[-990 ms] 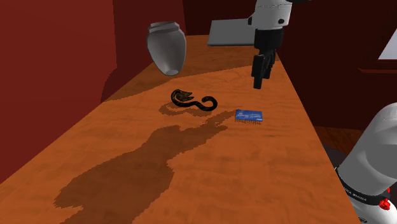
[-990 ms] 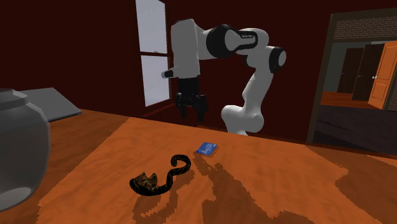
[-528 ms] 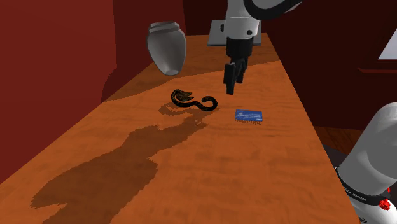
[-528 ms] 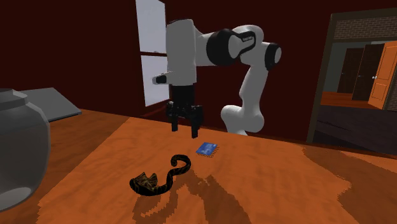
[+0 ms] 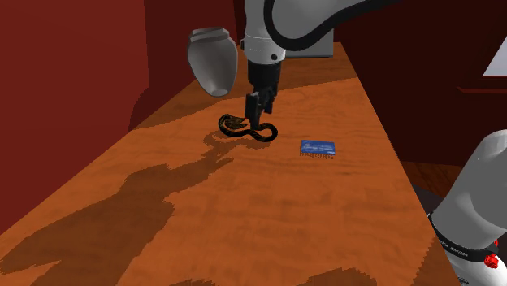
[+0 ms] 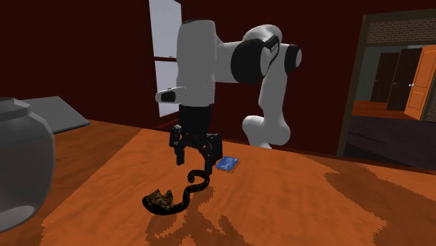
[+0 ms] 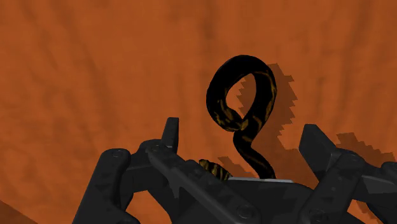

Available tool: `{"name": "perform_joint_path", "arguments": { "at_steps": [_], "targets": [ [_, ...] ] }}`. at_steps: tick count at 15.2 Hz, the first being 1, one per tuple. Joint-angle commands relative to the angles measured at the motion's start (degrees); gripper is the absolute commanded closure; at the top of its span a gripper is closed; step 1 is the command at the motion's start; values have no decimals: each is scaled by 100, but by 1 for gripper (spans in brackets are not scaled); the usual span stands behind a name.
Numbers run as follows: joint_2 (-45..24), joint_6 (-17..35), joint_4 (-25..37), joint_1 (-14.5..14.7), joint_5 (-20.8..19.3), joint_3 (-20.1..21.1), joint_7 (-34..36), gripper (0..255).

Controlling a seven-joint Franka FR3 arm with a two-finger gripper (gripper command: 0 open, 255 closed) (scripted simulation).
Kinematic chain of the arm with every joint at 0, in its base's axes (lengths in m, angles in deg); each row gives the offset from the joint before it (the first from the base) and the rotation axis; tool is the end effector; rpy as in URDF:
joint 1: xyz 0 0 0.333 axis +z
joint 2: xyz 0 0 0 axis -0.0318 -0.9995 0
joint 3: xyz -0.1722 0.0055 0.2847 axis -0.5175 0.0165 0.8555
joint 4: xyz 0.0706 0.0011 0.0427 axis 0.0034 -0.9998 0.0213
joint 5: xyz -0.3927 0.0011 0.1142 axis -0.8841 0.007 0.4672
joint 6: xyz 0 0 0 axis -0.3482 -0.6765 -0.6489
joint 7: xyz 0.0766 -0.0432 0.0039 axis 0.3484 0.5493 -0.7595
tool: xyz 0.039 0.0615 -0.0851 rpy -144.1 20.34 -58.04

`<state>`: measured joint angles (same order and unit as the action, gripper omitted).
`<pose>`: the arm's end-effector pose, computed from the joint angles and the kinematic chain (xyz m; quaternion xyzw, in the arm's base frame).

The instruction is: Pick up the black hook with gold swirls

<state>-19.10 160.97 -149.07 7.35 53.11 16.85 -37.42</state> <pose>0.4665 0.2324 0.5361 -0.9766 -0.2096 -0.0471 0.0125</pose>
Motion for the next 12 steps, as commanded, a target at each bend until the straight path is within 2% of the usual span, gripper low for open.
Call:
{"name": "perform_joint_path", "arguments": {
  "at_steps": [1, 2, 11, 12],
  "targets": [
    [-418, 154, 368, 35, -185, 139, 112, 0],
    [-529, 198, 463, 54, -245, 179, 150, 0],
    [-632, 776, -18, 66, -279, 200, 180, 0],
    [-634, 773, -13, 64, -279, 198, 178, 255]
  ]
}}
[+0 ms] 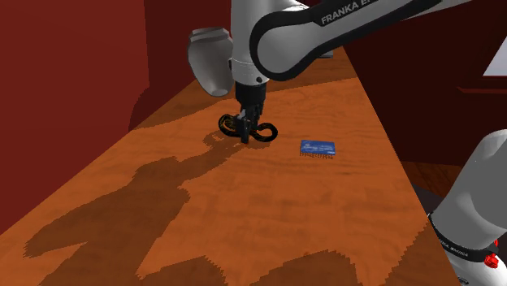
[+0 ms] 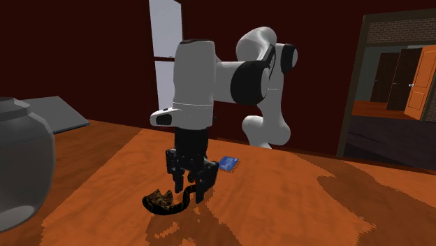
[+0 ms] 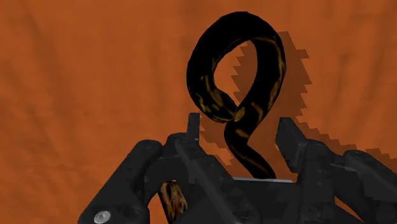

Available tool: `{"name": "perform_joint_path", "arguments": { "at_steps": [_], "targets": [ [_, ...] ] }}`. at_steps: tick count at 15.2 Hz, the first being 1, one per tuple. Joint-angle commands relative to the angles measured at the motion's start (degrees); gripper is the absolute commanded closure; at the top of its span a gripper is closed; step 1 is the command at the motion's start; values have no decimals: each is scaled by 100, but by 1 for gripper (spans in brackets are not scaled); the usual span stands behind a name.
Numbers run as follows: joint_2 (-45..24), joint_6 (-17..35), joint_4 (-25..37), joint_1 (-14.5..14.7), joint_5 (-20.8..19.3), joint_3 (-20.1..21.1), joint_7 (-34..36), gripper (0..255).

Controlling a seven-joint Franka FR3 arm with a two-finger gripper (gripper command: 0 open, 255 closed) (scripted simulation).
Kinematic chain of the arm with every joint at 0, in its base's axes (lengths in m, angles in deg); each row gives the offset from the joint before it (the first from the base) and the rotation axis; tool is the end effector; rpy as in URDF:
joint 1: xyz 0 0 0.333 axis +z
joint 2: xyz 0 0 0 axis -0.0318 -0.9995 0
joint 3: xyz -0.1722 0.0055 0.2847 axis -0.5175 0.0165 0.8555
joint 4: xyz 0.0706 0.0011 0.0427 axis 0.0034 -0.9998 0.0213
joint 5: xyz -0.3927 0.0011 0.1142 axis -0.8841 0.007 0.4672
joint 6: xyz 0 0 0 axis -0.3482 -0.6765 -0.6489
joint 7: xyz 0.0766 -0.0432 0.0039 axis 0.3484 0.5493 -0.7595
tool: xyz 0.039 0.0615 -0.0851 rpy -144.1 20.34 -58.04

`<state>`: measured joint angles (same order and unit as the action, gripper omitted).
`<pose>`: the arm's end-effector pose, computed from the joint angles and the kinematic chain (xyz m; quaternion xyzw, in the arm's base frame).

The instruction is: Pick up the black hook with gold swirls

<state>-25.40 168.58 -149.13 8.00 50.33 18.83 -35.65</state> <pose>0.4885 0.2600 0.4927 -0.9724 -0.2250 -0.0609 0.0104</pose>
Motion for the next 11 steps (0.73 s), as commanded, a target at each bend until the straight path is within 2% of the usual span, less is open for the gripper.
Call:
{"name": "perform_joint_path", "arguments": {
  "at_steps": [1, 9, 11],
  "targets": [
    [-2, 14, -10, 1, -1, 1, 2, 255],
    [-2, 16, -11, 0, -1, 3, 3, 255],
    [33, -137, 107, -3, 12, -3, -8, 255]
  ]
}}
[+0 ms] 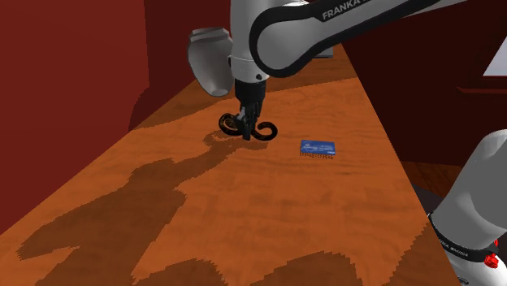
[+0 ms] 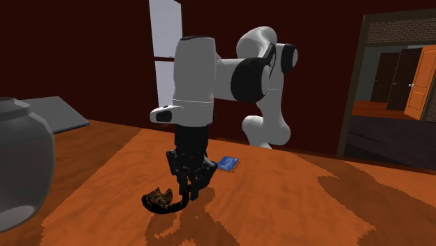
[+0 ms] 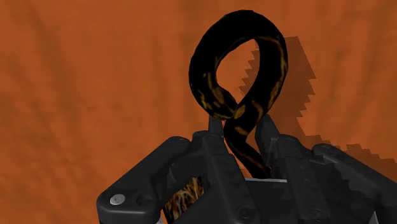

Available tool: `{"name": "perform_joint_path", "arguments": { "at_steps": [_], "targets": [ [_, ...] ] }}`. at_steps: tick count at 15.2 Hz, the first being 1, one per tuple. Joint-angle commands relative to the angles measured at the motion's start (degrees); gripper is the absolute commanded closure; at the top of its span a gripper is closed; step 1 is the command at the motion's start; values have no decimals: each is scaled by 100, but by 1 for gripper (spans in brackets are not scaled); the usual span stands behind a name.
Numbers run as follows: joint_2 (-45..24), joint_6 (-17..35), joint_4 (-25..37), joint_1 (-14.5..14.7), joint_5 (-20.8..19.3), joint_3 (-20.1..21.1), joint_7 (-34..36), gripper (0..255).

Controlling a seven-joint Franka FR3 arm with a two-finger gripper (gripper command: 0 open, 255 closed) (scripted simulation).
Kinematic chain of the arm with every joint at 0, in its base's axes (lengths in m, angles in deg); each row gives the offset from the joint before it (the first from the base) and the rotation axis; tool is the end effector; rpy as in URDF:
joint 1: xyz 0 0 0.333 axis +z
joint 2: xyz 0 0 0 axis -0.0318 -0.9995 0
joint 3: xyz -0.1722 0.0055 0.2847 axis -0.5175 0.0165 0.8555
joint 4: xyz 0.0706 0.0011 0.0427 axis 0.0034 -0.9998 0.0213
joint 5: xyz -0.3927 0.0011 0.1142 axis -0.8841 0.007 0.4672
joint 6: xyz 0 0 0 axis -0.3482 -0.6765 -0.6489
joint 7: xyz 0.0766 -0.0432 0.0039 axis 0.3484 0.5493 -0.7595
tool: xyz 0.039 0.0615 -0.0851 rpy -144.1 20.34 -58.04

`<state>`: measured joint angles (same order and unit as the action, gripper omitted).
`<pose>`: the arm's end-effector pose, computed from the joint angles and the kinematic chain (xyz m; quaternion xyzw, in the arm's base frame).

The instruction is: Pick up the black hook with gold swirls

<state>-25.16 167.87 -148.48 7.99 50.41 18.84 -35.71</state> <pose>0.4883 0.2606 0.4993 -0.9722 -0.2254 -0.0623 0.0106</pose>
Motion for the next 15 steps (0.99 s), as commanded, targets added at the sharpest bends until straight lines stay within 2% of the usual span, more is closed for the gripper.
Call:
{"name": "perform_joint_path", "arguments": {
  "at_steps": [1, 13, 15],
  "targets": [
    [24, -142, 105, -4, 9, -7, -6, 255],
    [105, -1061, 947, -18, 29, -37, -28, 255],
    [105, -1073, 959, -19, 29, -37, -28, 255]
  ]
}}
